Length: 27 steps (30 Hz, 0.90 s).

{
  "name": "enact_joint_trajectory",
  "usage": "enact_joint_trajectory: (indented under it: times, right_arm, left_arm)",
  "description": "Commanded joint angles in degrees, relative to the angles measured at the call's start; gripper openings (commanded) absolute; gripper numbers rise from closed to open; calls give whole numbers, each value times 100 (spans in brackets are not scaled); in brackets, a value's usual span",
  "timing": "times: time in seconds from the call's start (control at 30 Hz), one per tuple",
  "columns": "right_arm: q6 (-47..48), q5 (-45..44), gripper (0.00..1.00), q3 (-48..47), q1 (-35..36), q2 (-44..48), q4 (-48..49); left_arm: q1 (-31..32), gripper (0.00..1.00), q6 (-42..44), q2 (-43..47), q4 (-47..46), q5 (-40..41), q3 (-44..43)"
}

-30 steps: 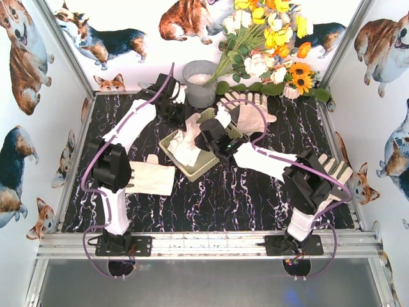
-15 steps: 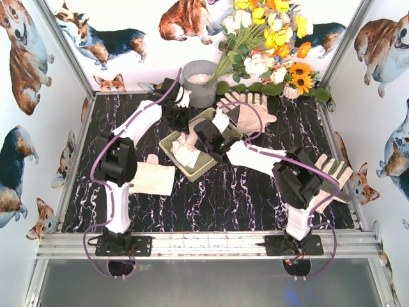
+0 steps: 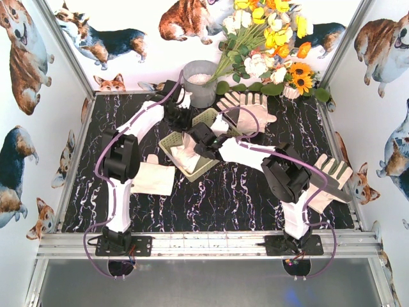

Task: Put the gloves into the storage basket
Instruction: Place the glove in the bin.

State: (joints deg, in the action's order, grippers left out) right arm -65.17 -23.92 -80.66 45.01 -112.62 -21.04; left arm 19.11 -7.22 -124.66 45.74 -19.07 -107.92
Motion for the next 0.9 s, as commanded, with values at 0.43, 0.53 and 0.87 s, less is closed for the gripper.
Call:
enact_joint_trajectory:
  times: [0.43, 0.53, 0.87]
  right_arm:
    - [-614, -48, 0, -380, 77, -251, -691]
    - [-484, 67, 0, -429, 75, -255, -636]
    - [126, -152, 52, -960, 78, -97, -1254]
  left_arm:
    - [-352, 55, -148, 1347, -176, -175, 260]
    - [-356, 57, -176, 1461, -178, -293, 359]
    - [-356, 58, -376, 1666, -306, -446, 506]
